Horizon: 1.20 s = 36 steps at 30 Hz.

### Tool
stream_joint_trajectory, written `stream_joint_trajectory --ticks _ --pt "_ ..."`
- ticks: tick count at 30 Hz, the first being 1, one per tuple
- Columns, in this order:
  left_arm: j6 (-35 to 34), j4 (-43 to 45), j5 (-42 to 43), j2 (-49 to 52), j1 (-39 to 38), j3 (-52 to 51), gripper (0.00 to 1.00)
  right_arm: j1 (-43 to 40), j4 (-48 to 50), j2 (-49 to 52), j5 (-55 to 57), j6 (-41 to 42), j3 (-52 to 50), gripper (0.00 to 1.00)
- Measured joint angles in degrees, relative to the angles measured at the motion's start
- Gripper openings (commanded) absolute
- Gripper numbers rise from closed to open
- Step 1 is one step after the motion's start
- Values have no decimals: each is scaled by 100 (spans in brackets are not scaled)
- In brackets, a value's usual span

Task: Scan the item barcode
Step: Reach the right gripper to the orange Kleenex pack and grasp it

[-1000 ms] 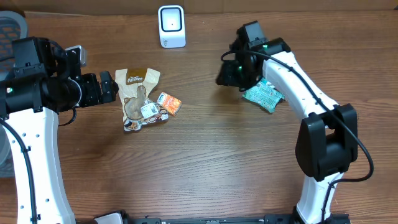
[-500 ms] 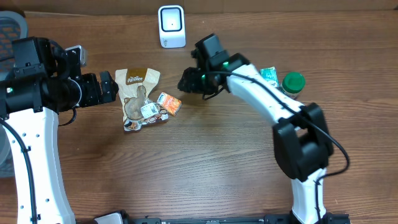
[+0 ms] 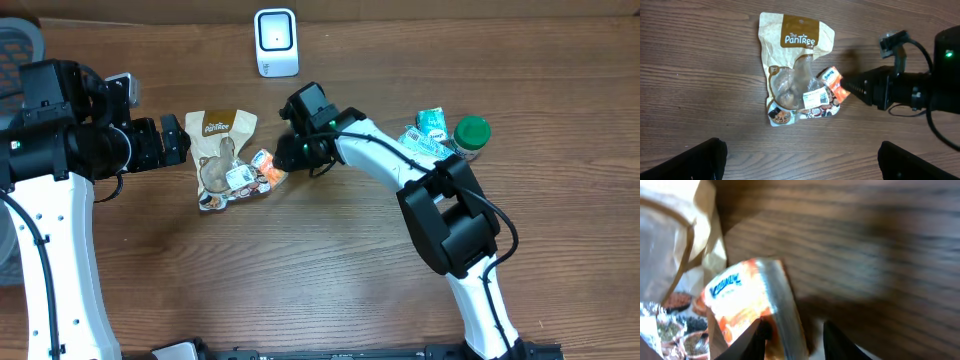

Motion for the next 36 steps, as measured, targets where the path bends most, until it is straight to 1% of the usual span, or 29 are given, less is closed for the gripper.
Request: stream_joint_trajectory --ticks 3,8,14,20,28,29,30,33,34,35,36 --pt "0 0 0 0 0 0 99 136 -35 0 2 -258 0 31" --pt "0 0 0 0 0 0 100 199 -205 0 -46 -407 9 31" --pt "0 0 0 0 0 0 100 -2 -590 -2 -595 -479 105 36" --pt "0 0 0 0 0 0 100 -74 -857 -4 -968 -315 125 36" --pt "0 0 0 0 0 0 100 160 -629 -4 -776 133 -37 34" --pt "0 0 0 0 0 0 100 181 -610 -4 -765 166 -50 33" --pt "0 0 0 0 0 0 100 203 -603 -4 -767 197 -55 29" --pt "0 0 0 0 0 0 100 238 -592 -4 -730 225 -59 10" --pt "0 0 0 0 0 0 99 240 -590 -4 -728 249 -61 6" --pt "0 0 0 0 0 0 100 238 -599 -4 -723 264 -61 4" --pt "0 0 0 0 0 0 100 236 -614 -4 -730 289 -61 4"
